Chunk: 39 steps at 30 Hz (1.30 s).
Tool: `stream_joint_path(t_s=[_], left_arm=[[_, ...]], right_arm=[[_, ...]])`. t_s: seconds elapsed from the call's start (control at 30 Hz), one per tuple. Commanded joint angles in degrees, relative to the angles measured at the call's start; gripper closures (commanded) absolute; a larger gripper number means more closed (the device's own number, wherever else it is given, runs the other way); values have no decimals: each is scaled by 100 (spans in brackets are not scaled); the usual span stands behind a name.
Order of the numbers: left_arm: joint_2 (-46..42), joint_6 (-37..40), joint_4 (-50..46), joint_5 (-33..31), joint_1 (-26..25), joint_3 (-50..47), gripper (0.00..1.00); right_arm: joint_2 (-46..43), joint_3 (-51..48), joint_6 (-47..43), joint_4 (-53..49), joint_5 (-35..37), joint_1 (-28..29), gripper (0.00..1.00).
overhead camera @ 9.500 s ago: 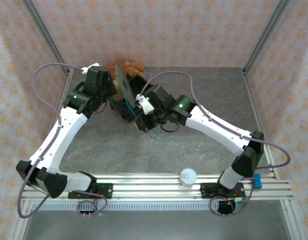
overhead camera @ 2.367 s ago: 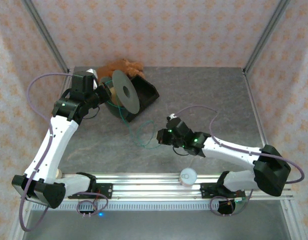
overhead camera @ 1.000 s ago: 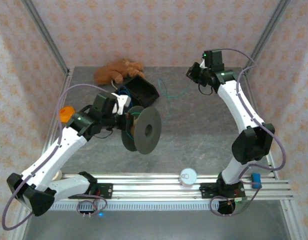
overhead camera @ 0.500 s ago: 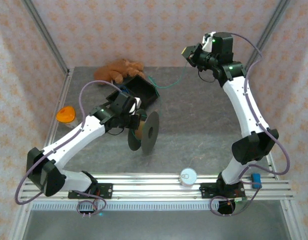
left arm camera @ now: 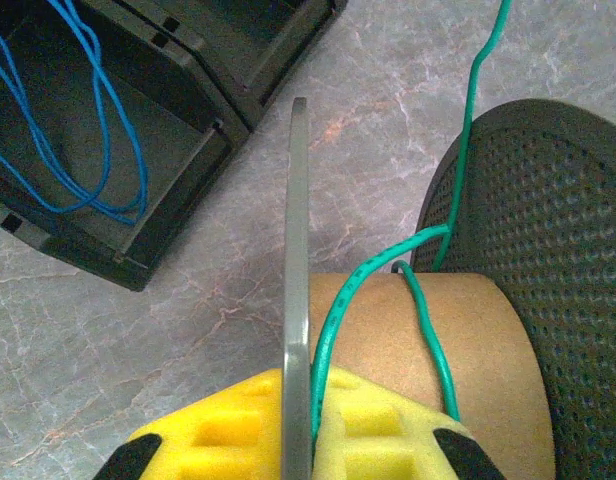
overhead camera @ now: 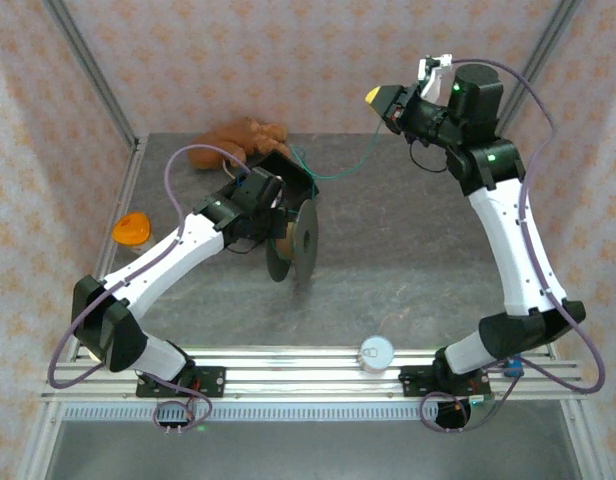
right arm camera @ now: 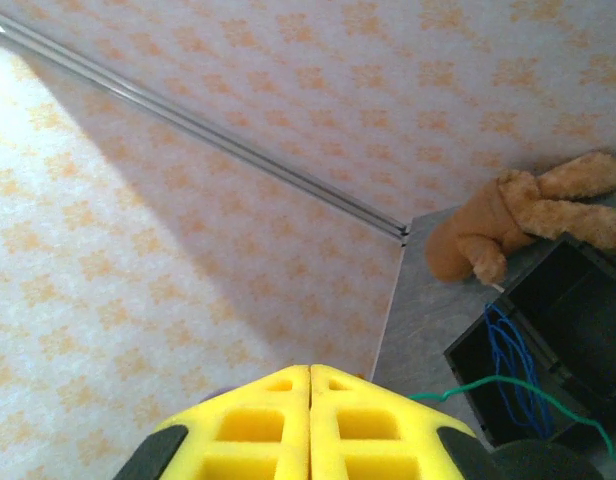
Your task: Wrap the cables
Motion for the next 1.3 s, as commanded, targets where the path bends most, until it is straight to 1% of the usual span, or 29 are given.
stream_joint_path(t_s=[0.0, 0.13, 0.23, 0.53, 0.73, 0.9, 1.07, 1.27], left_arm=[[-196, -500, 141, -270, 241, 117, 100], [-295, -870, 272, -288, 485, 85, 100], [-350, -1005, 275, -458, 571, 145, 100], [-315, -1194, 206, -670, 928, 535, 100], [-263, -1370, 265, -735, 1122, 931, 100], [-181, -1460, 274, -782, 1406, 1295, 100], [-113, -1486, 266, -743, 1680, 1543, 100], [-187, -1609, 371, -612, 2019, 1533, 100]], right_arm=[[-342, -199, 272, 594, -335, 11, 100], [-588, -544, 564, 1033, -589, 20, 100], [-763, -747, 629, 1141, -731, 37, 100], [-1278, -1192, 607, 1239, -1188, 202, 100], [-1554, -1428, 189, 873, -1517, 513, 100], [-1960, -1995, -109, 747, -1741, 733, 100], [-2127, -2380, -399, 502, -1813, 1036, 100], [-2286, -2880, -697, 372, -1826, 1421, 100]])
